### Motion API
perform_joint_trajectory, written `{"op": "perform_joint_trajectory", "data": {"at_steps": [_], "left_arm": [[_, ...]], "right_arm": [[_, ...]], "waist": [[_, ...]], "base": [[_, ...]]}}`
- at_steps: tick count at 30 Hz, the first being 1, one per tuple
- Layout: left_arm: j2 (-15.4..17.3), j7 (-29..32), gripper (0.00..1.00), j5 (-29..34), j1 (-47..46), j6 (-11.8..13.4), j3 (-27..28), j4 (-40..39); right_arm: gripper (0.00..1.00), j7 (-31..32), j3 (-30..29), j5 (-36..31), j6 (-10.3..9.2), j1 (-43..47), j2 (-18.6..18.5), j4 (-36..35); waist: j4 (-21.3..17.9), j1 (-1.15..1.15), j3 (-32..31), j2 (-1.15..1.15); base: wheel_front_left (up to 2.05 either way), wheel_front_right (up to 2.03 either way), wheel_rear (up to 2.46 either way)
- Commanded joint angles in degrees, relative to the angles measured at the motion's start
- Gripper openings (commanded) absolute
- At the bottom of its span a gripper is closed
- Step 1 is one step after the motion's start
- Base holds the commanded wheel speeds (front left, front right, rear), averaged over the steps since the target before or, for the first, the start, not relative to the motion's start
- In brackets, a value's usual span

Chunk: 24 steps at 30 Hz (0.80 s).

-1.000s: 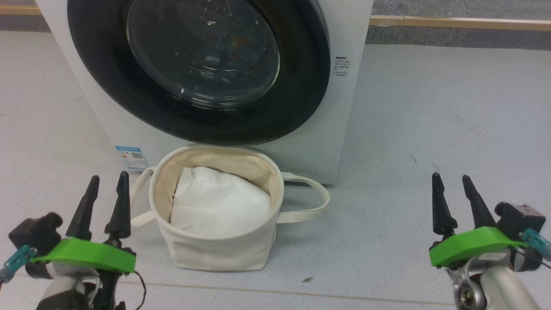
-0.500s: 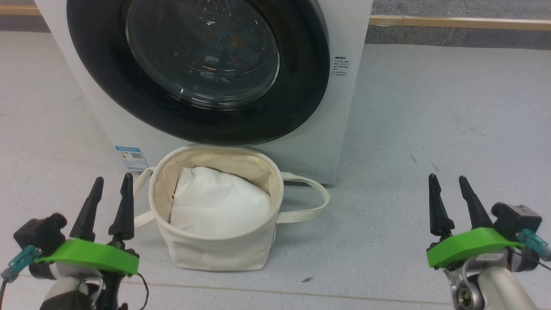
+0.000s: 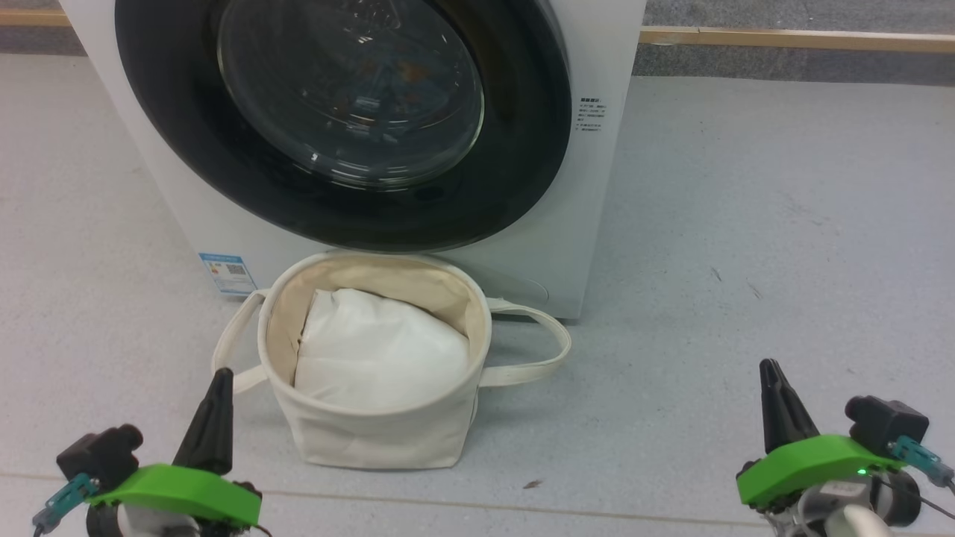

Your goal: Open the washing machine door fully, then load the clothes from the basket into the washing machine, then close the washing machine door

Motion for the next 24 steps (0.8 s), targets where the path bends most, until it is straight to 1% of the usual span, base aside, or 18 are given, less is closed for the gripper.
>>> {"op": "perform_joint_trajectory", "data": {"at_steps": [1,24], "left_arm": [[0.62,0.35,0.0,-0.91,-3.0,-0.04,1.05,-2.23],[-1.14,4.11,0.0,-11.83,-1.36,-0.12,3.07,-4.51]], "right_arm": [[0.0,0.29,-0.72,1.13,0.0,-2.45,-0.28,-2.15],[0.0,4.05,-3.01,13.65,0.0,-1.64,0.87,-3.83]], "waist": [[0.0,-0.03,0.04,0.0],[-0.06,-0.04,0.25,0.0]], "base": [[0.0,0.0,0.0],[0.0,0.0,0.0]]}}
